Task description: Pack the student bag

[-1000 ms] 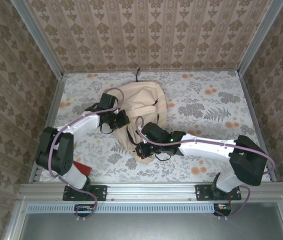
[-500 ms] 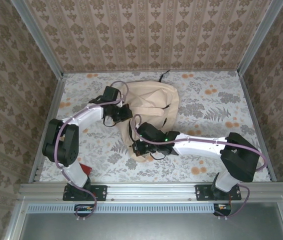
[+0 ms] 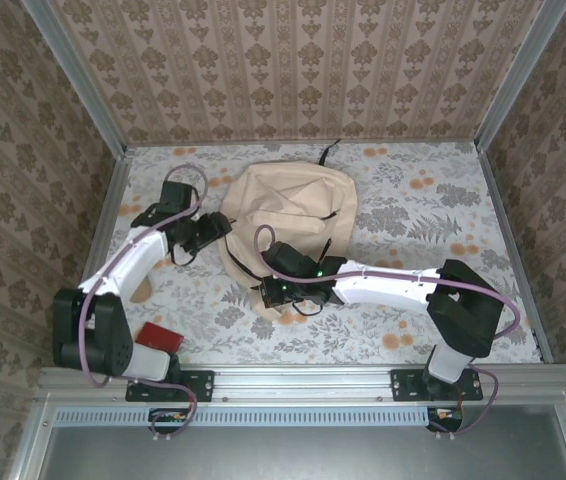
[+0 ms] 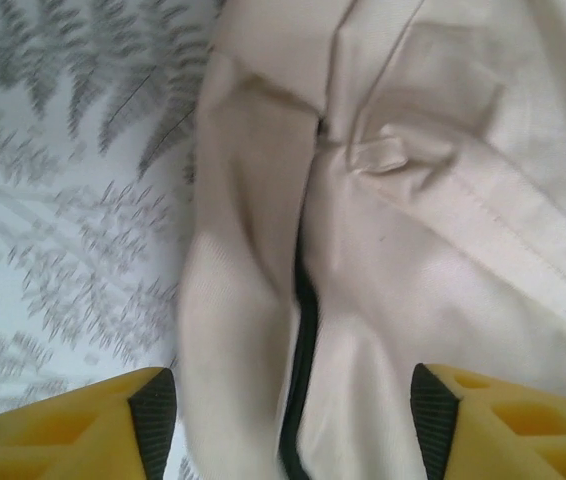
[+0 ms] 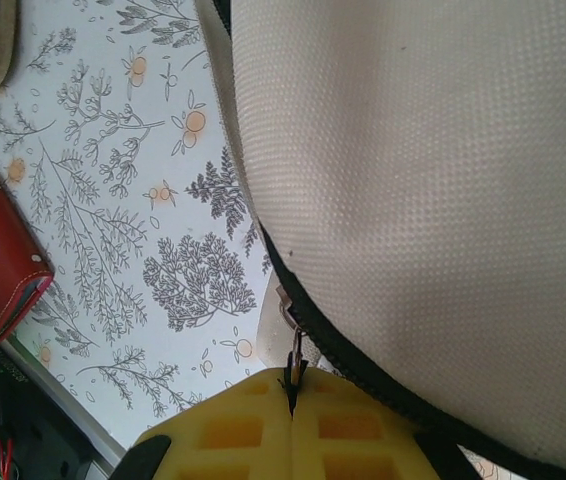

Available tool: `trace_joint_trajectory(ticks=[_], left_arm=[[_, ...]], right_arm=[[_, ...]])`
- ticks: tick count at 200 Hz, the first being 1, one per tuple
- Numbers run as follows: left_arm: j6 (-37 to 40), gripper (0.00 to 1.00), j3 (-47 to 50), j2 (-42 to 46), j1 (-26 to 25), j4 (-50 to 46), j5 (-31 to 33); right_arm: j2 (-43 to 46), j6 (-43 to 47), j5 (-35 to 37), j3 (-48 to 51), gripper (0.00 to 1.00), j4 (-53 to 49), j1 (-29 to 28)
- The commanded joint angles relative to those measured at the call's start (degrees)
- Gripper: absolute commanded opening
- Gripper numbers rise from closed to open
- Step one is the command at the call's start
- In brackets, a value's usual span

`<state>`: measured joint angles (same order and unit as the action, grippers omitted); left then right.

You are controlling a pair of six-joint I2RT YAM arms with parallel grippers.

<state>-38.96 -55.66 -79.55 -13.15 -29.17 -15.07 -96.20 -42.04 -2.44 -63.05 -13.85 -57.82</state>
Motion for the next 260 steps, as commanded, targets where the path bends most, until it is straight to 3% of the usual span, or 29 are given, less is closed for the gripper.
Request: trace_joint_trajectory(ticks=[1, 49, 107, 167, 225, 260], left_arm=[[-5.7, 0.68, 5.3, 5.8, -0.9, -2.3, 0.4], [-21.1, 0.72, 17.9, 13.6, -4.9, 14.2, -11.1], [-27.9, 0.72, 20.2, 8.8, -9.8, 25.0, -12.5], [-31.3, 0.56, 21.6, 4.5, -12.3, 29.1, -11.3], [-28.2, 0.22, 20.0, 4.1, -12.3, 20.8, -5.9], [-24.9, 0.12, 18.2, 3.6, -12.2, 15.6, -2.0]], right_arm=[[-0.8, -0.5, 2.0, -2.0, 0.0, -3.3, 0.0], [-0.4, 0.5, 1.4, -2.4, 0.0, -4.7, 0.3], [-0.1, 0.8, 1.0, -2.5, 0.0, -5.3, 0.4], [0.5, 0.6, 1.3, -2.2, 0.0, -5.6, 0.6], [1.4, 1.4, 7.8, -3.1, 0.0, -13.1, 0.6], [3.7, 1.4, 13.7, -3.3, 0.0, -21.2, 1.1]])
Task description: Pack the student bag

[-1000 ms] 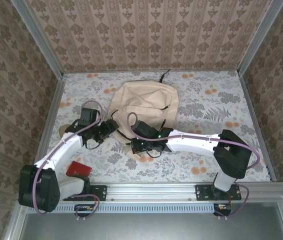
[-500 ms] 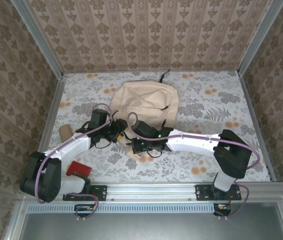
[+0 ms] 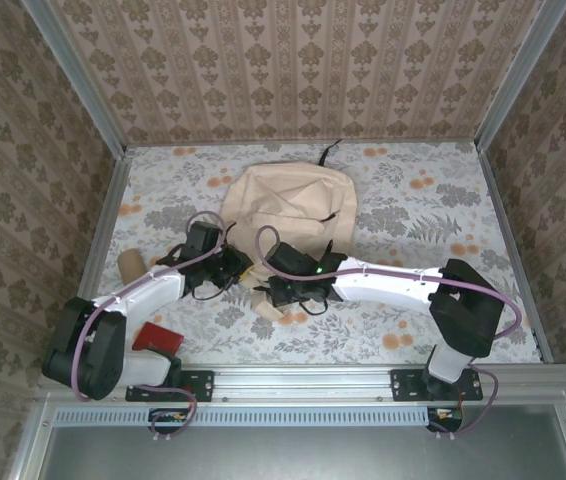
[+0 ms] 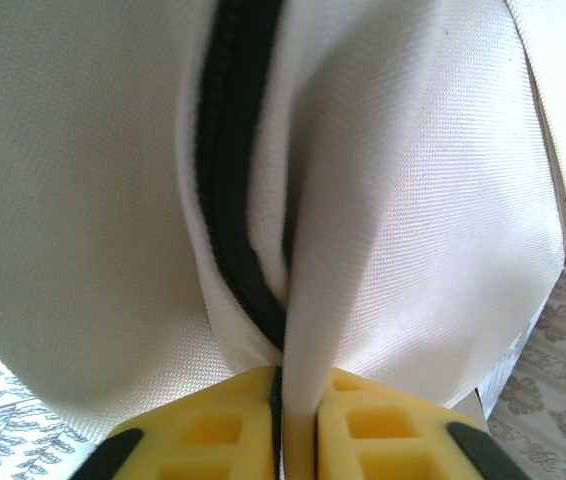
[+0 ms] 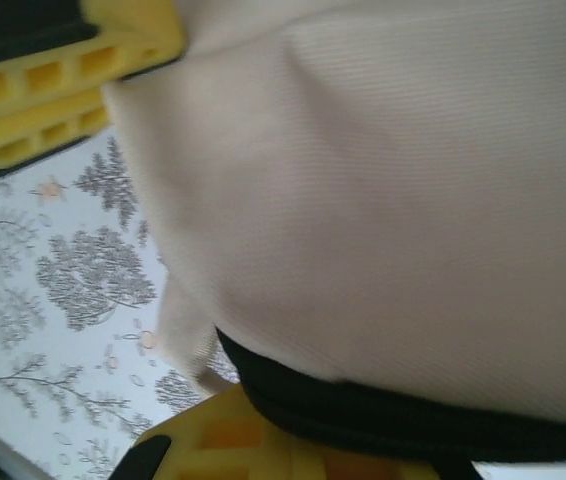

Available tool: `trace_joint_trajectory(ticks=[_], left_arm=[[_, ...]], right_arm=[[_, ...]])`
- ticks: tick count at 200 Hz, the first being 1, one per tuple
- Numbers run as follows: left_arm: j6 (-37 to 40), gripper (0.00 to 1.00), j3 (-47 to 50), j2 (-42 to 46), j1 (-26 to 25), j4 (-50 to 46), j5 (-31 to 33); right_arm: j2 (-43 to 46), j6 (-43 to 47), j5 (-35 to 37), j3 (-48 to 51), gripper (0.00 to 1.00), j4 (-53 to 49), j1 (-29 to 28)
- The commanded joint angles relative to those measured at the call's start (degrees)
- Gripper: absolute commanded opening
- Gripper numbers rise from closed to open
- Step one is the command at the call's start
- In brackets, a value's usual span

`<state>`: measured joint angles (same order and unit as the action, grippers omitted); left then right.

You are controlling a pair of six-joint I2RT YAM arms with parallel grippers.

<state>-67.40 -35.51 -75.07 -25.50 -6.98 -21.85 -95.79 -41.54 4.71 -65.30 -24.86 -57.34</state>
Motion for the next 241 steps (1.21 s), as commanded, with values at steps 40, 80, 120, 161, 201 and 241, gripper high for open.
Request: trace_joint_trajectory(ticks=[40, 80, 120, 161, 201, 241], left_arm=[[5.2, 0.08, -2.1, -2.1, 1.3, -8.0, 6.3], [7.2, 0.1, -3.4, -2.0, 2.5, -8.4, 4.7], [11.1, 0.38, -7.5, 0.7, 4.4, -14.8, 5.9], [13.8, 0.62, -11.6, 5.8, 3.9, -24.2, 5.0], [8.4, 0.68, -9.2, 11.2, 3.7, -25.1, 4.8], [2.6, 0.69, -6.7, 13.7, 4.5, -22.6, 5.3]], right_arm=[[6.4, 0.7, 10.2, 1.0, 0.0, -15.1, 2.9], [8.6, 2.9, 7.8, 2.5, 0.0, -12.7, 4.9], [5.7, 5.6, -4.9, -0.2, 0.0, -3.1, 4.6], [0.5, 7.8, -12.1, -6.9, 0.0, 2.4, 4.6], [-5.1, 9.5, -16.2, -14.4, 0.0, 6.8, 4.6], [-10.3, 9.2, -19.6, -19.4, 0.0, 9.2, 4.9]])
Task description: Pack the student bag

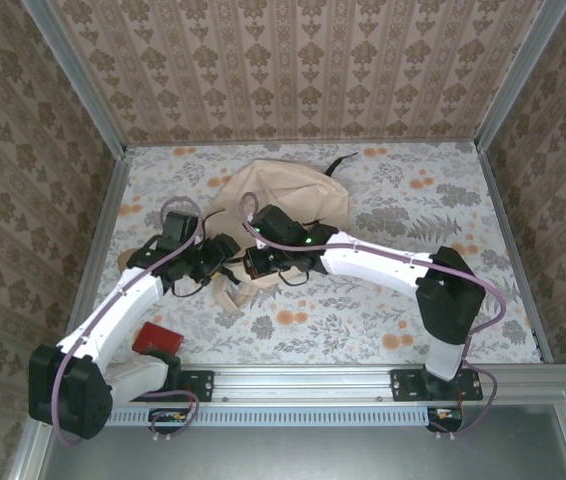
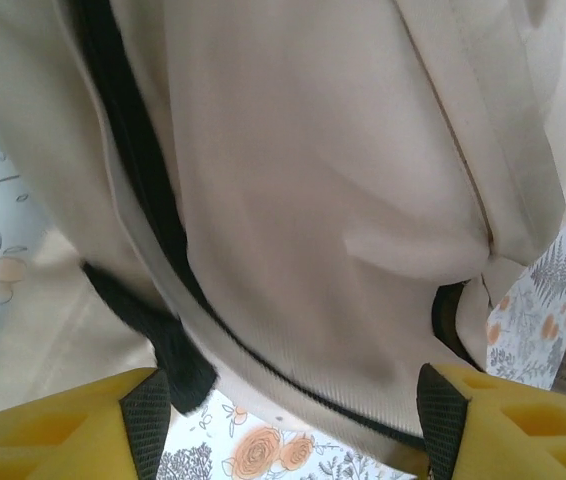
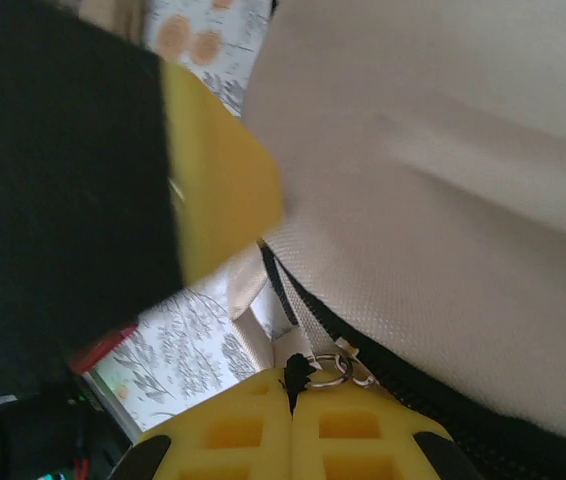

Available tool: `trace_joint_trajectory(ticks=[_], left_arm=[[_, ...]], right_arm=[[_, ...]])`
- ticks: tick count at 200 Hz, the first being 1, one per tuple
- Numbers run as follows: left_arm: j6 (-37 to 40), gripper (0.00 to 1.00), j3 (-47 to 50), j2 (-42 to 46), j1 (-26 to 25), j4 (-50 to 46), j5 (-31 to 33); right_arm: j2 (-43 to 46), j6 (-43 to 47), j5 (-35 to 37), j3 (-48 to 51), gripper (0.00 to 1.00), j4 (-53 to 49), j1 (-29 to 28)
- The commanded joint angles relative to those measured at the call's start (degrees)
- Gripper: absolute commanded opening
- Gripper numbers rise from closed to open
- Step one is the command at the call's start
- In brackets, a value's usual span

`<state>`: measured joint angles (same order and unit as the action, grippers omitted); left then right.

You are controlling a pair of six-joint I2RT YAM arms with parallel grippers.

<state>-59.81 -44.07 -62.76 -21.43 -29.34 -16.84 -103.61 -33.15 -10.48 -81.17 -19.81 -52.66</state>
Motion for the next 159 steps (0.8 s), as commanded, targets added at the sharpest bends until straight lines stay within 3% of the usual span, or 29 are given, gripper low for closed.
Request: trace_joint_trajectory(ticks=[1, 53, 87, 144, 159], left_arm=[[-5.2, 0.69, 1.9, 1.4, 0.5, -0.1, 0.3], [-16.8, 0.72, 7.5, 0.7, 0.7, 12.3, -0.3], [-19.1, 0.71, 7.7, -1.2, 0.1, 15.5, 0.4], [-23.4, 0.65, 9.9, -3.7, -1.6, 18.8, 2.0], [-24.1, 0.6, 10.3, -3.9, -1.9, 19.1, 2.5]], right_arm=[[-2.5, 0.7, -4.4, -3.6, 0.0, 4.2, 0.2], [-0.1, -0.9, -5.1, 2.0, 0.0, 5.4, 0.3], [1.6, -2.6, -6.5, 6.1, 0.0, 6.2, 0.2], [3.7, -4.1, -6.8, 9.9, 0.0, 7.0, 0.2], [4.1, -4.2, -6.6, 10.5, 0.0, 6.8, 0.2]])
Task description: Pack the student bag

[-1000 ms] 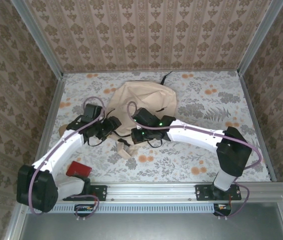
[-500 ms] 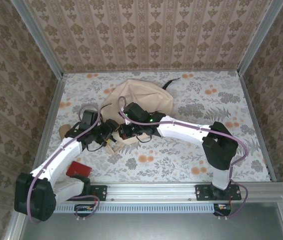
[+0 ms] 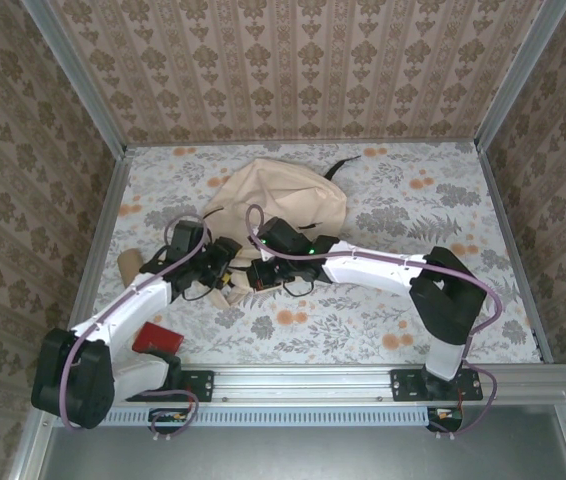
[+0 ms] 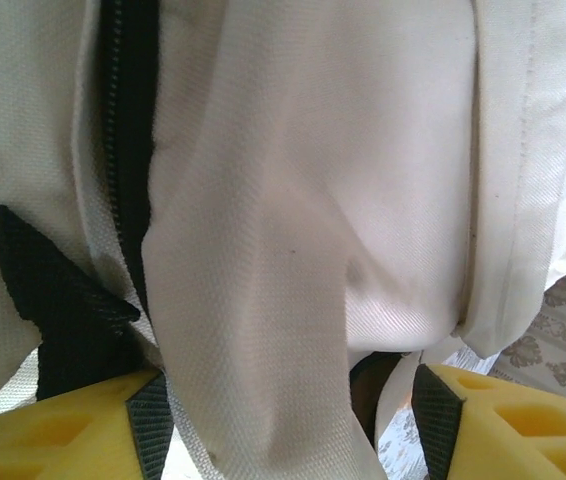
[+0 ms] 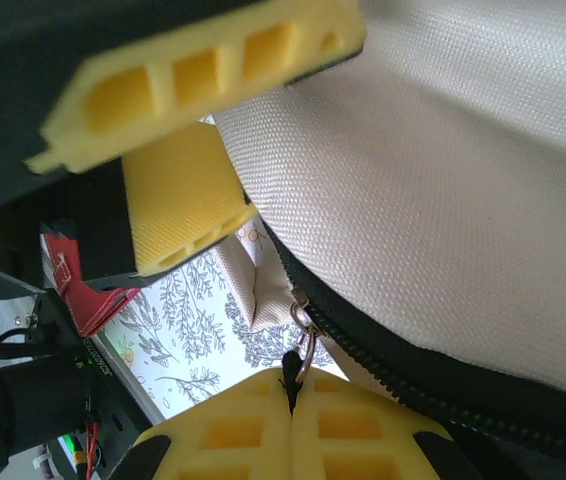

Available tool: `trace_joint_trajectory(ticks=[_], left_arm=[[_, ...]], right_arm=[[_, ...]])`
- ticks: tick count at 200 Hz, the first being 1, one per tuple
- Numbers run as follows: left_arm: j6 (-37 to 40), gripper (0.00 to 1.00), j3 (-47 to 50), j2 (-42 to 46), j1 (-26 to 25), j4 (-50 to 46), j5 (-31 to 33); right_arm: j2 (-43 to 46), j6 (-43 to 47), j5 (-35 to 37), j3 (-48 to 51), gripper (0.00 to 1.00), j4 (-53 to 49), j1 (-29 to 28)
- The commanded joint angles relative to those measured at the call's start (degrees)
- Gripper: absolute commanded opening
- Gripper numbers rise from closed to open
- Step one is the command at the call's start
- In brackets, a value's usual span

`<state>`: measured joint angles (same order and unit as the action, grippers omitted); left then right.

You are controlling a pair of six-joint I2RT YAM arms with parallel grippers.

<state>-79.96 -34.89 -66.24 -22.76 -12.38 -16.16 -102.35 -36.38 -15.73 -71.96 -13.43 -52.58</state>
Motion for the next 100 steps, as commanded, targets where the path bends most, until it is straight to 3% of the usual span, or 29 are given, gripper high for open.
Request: trace_joint_trajectory(ticks=[1, 56, 100], left_arm=[[-3.9, 0.59, 1.2, -0.5, -0.6, 2.2, 1.8], [-0.3, 0.19, 1.5, -1.5, -1.3, -0.9, 5.0], [3.0, 0.1, 4.0, -2.2, -1.3, -3.5, 7.1]], right_arm=[[2.8, -1.0, -1.4, 1.4, 0.0, 0.3, 0.1], [5.3, 1.1, 7.9, 1.3, 0.0, -9.8, 0.1], [6.5, 2.4, 17.8, -1.0, 0.0, -23.9, 0.5]])
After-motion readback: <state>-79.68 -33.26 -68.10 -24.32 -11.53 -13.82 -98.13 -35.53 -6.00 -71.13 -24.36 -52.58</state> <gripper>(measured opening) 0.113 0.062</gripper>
